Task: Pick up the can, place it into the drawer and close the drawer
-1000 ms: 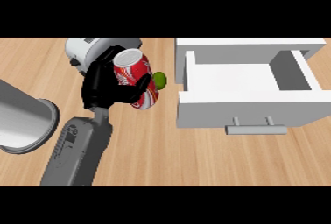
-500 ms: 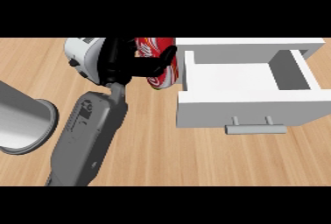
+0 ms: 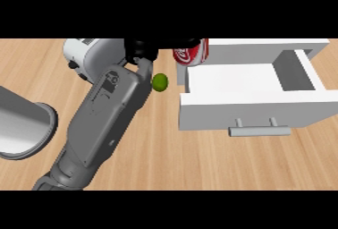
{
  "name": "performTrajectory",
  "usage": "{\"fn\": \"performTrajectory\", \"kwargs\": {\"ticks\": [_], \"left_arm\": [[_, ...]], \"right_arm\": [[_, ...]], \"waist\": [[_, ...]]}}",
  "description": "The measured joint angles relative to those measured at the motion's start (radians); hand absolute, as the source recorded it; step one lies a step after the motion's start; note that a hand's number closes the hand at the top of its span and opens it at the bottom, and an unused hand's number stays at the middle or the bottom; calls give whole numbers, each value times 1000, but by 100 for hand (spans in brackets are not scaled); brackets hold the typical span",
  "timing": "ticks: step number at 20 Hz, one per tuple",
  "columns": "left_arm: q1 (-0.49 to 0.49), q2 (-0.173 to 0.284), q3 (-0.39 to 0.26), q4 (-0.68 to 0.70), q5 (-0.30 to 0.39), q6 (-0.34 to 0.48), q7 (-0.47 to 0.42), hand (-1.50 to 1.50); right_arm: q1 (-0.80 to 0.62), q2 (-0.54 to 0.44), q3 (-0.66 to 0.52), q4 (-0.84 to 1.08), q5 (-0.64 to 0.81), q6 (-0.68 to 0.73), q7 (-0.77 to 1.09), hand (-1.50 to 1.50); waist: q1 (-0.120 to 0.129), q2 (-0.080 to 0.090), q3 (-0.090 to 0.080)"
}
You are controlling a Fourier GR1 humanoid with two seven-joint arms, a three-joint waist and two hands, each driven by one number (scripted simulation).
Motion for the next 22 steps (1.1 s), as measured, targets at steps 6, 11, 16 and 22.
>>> {"fn": "performTrajectory", "kwargs": {"ticks": [6,11,16,22], "left_arm": [[-134,0,-51,157,83,50,-51,150],[-216,0,-91,268,164,74,-100,150],[-274,0,-149,341,253,105,-138,150],[-321,0,-232,438,363,132,-196,150]], "right_arm": [[-32,6,17,0,29,-6,13,-150],[-40,12,27,4,45,-1,4,-150],[-35,1,15,-21,8,-7,34,-150],[-46,7,24,-6,26,4,20,-150]], "waist": [[-8,2,0],[-15,3,1],[-24,4,1],[-41,8,1]]}}
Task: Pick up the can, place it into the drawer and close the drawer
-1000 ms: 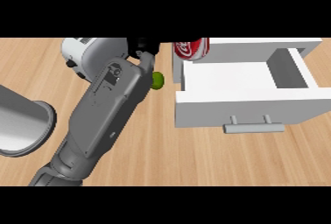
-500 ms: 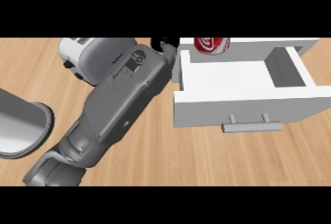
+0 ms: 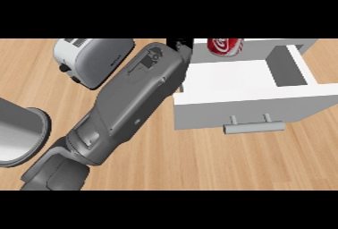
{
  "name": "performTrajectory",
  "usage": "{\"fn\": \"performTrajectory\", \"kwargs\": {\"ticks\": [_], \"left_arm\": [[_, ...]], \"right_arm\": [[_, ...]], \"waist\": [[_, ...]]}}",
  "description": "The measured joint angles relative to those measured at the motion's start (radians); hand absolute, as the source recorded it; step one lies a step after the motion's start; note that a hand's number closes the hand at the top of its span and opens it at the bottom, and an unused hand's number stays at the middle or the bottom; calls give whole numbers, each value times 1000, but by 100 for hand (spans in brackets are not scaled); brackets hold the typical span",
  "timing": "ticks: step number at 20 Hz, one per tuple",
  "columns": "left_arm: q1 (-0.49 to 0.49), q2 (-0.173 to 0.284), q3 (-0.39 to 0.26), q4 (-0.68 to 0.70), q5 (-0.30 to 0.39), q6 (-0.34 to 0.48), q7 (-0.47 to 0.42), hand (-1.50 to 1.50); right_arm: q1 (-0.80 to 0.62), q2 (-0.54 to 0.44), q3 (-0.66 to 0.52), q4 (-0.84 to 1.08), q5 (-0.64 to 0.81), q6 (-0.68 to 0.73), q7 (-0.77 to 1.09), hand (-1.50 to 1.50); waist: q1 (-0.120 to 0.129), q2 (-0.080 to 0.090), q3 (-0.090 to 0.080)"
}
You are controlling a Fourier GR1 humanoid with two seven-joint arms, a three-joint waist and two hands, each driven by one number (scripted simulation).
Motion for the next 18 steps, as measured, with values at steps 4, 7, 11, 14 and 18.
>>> {"fn": "performTrajectory", "kwargs": {"ticks": [4,7,11,14,18], "left_arm": [[-50,0,-35,62,49,16,-6,150],[-43,0,-77,77,99,26,-23,150],[-49,0,-138,102,144,49,-36,150],[-48,0,-166,136,162,48,-56,-150],[-51,0,-196,168,197,75,-72,-150]], "right_arm": [[-12,6,6,1,8,-6,0,-150],[-14,14,31,-5,29,-17,-4,-150],[-34,-5,26,-6,25,-31,13,-150],[-32,-5,24,-10,24,-28,15,-150],[-37,-2,30,-2,22,-22,15,-150]], "waist": [[-3,1,0],[-8,3,0],[-13,4,0],[-13,4,0],[-23,7,1]]}}
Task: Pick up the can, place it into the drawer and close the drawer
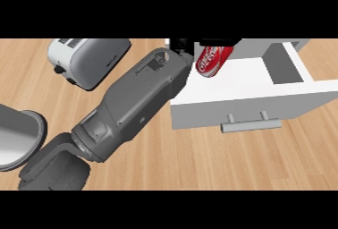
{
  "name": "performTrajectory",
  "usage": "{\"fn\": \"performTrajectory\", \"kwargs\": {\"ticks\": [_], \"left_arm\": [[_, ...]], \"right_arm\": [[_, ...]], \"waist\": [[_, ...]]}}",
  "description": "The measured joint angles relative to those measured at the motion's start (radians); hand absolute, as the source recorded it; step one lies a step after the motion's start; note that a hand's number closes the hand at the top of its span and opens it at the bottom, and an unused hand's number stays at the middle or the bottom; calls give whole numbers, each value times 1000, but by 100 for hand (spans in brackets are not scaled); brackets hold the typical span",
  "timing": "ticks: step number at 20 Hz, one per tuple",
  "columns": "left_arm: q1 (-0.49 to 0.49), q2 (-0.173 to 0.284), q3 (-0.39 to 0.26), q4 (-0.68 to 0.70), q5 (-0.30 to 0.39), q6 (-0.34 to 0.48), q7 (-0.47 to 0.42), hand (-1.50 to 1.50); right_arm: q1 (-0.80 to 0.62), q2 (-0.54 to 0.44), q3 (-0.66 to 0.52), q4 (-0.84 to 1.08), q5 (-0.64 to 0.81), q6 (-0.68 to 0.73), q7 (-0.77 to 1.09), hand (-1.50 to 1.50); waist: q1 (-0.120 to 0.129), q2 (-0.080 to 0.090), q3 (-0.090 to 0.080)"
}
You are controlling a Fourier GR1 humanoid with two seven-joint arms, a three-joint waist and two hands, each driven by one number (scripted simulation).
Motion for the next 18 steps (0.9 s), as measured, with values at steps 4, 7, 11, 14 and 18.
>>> {"fn": "performTrajectory", "kwargs": {"ticks": [4,7,11,14,18], "left_arm": [[9,0,-37,8,36,30,-12,-150],[14,0,-53,10,61,47,-33,-150],[22,0,-73,16,93,55,-61,-150],[21,0,-70,27,116,56,-90,-150],[12,0,-77,7,143,65,-104,-150]], "right_arm": [[-4,-2,1,2,0,8,-2,-150],[-9,6,12,0,18,8,-4,-150],[-13,7,24,-17,28,-1,6,-150],[-4,5,11,-23,20,13,-7,-150],[-41,-32,-12,-42,113,41,-77,-150]], "waist": [[-6,1,0],[-6,2,0],[-9,4,0],[-12,3,0],[-3,3,0]]}}
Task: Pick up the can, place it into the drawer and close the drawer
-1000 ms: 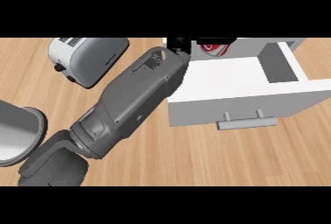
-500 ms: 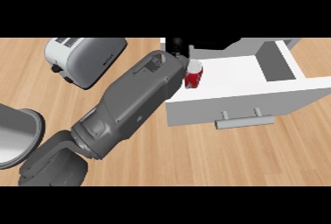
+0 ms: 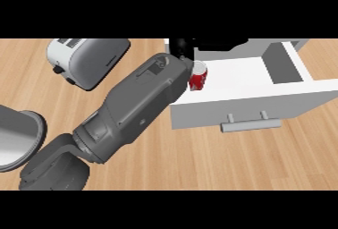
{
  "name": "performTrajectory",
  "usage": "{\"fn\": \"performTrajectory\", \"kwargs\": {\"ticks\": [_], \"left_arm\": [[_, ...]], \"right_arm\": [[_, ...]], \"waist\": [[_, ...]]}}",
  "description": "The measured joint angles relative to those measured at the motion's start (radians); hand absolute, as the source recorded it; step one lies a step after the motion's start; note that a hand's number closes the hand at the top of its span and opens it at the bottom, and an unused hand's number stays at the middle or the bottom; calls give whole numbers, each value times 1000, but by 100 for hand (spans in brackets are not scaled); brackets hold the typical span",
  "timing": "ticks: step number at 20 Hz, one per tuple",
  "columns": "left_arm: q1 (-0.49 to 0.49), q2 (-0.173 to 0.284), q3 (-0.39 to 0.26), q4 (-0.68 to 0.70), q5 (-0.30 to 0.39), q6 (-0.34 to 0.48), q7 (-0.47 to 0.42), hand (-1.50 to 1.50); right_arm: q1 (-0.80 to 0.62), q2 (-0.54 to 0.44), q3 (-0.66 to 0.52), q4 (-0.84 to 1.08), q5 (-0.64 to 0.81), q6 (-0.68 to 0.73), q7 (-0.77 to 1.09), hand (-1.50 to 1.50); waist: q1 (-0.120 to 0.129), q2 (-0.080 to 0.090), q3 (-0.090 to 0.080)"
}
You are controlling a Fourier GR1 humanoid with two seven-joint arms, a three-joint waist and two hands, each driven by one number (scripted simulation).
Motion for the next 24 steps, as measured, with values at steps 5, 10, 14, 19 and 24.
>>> {"fn": "performTrajectory", "kwargs": {"ticks": [5,10,14,19,24], "left_arm": [[7,0,1,-16,31,-8,-52,-150],[-15,0,-7,-32,47,7,-74,-150],[-29,0,-9,-39,60,19,-83,-150],[-47,0,-2,-39,70,20,-65,-150],[-45,1,6,-48,59,20,-40,-150]], "right_arm": [[-53,-26,25,-25,98,30,-76,-150],[-109,-32,94,-69,279,39,-122,-150],[-175,-30,182,-65,464,26,-148,-150],[-259,-32,326,-23,705,-7,-166,-150],[-369,-36,467,93,947,-84,-187,-150]], "waist": [[11,0,0],[33,-3,-1],[51,-4,-1],[71,-6,-1],[94,-11,-2]]}}
